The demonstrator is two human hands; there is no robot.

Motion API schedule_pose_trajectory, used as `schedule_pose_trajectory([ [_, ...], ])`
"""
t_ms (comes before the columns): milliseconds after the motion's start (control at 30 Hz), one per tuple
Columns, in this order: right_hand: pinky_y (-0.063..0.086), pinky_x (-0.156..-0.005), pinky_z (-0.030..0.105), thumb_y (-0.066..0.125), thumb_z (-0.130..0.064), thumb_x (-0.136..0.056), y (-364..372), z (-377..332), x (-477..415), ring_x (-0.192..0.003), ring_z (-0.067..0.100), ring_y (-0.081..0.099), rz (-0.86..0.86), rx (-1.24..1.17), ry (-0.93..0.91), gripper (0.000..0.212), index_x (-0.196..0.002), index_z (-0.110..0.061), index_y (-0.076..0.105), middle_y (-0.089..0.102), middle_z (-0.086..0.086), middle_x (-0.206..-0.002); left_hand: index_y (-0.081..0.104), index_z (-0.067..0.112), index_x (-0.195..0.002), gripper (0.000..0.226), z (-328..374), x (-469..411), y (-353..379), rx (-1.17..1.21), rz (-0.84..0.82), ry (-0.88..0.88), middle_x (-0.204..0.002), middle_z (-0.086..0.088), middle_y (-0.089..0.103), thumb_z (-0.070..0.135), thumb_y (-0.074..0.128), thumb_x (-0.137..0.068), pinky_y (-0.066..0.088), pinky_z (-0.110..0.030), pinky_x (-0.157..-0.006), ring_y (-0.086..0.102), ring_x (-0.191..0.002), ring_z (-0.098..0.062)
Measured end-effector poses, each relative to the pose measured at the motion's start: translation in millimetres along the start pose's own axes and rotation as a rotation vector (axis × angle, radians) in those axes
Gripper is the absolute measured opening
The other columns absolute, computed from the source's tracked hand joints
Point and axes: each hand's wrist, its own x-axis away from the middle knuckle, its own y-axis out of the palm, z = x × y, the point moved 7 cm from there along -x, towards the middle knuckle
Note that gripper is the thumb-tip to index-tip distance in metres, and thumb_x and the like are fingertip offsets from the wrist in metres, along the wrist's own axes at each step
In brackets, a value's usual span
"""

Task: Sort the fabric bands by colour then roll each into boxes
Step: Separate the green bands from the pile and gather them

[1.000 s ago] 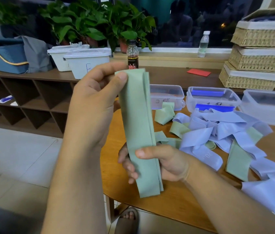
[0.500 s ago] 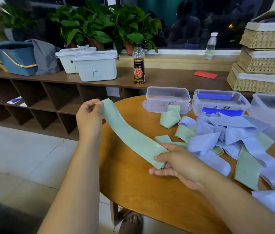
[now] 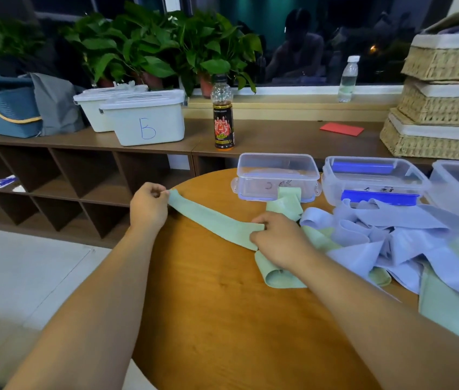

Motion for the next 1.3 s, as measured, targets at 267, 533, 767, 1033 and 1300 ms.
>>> schedule_pose_trajectory([
  [267,0.047,-0.074,0.03,0.068,-0.04,-0.098,-5.0,2.5,9.0,-0.096,0.016,0.068,0.052,0.154,-0.12,0.046,-0.141,-0.026,0.059,0.067,-0.01,-0.096,0.056,0.021,-0.131,0.028,0.7,4.9,9.3,-0.423,0.052,0.078,-0.125,-0.005,0.062,0.037,0.057,-0.107,0.049,-0.049,-0.103,0.055,-0.119,-0.027],
  [533,0.055,-0.094,0.027,0.054,-0.017,-0.105,-64.4,12.6,100.0,-0.107,-0.001,0.064,0.214,0.004,-0.299,0.028,-0.124,-0.034,0.067,0.068,-0.019,-0.116,0.063,0.026,-0.125,0.026,36.2,128.7,8.2,-0.181,0.047,0.089,-0.123,0.005,0.058,0.042,0.056,-0.106,0.048,-0.044,-0.106,0.052,-0.122,-0.019],
  [767,0.05,-0.099,0.032,0.057,-0.011,-0.1,-94.4,51.5,126.1,-0.117,0.012,0.06,0.329,0.15,-0.329,0.033,-0.123,-0.03,0.07,0.066,-0.013,-0.122,0.064,0.04,-0.102,0.006,97.4,237.4,46.9,-0.116,-0.274,0.369,-0.104,0.023,0.056,0.042,0.059,-0.103,0.051,-0.032,-0.094,0.05,-0.107,-0.002],
  [1033,0.038,-0.107,0.046,0.062,-0.046,-0.096,-82.2,17.1,72.3,-0.132,0.021,0.049,0.295,0.629,-0.346,0.049,-0.144,-0.036,0.057,0.06,-0.01,-0.141,0.056,0.042,-0.127,0.051,102.5,255.3,65.3,-0.433,-0.369,0.492,-0.113,0.022,0.048,0.074,0.06,-0.088,0.044,-0.033,-0.101,0.047,-0.114,-0.006],
  [1300,0.039,-0.103,0.045,0.059,-0.047,-0.1,-75.7,35.3,67.0,-0.129,0.02,0.052,0.351,0.586,-0.314,0.045,-0.144,-0.042,0.054,0.06,-0.01,-0.141,0.044,0.04,-0.138,0.036,96.9,246.2,45.9,-0.203,-0.271,0.282,-0.097,0.016,0.062,0.055,0.05,-0.106,0.054,-0.027,-0.065,0.064,-0.085,-0.007],
])
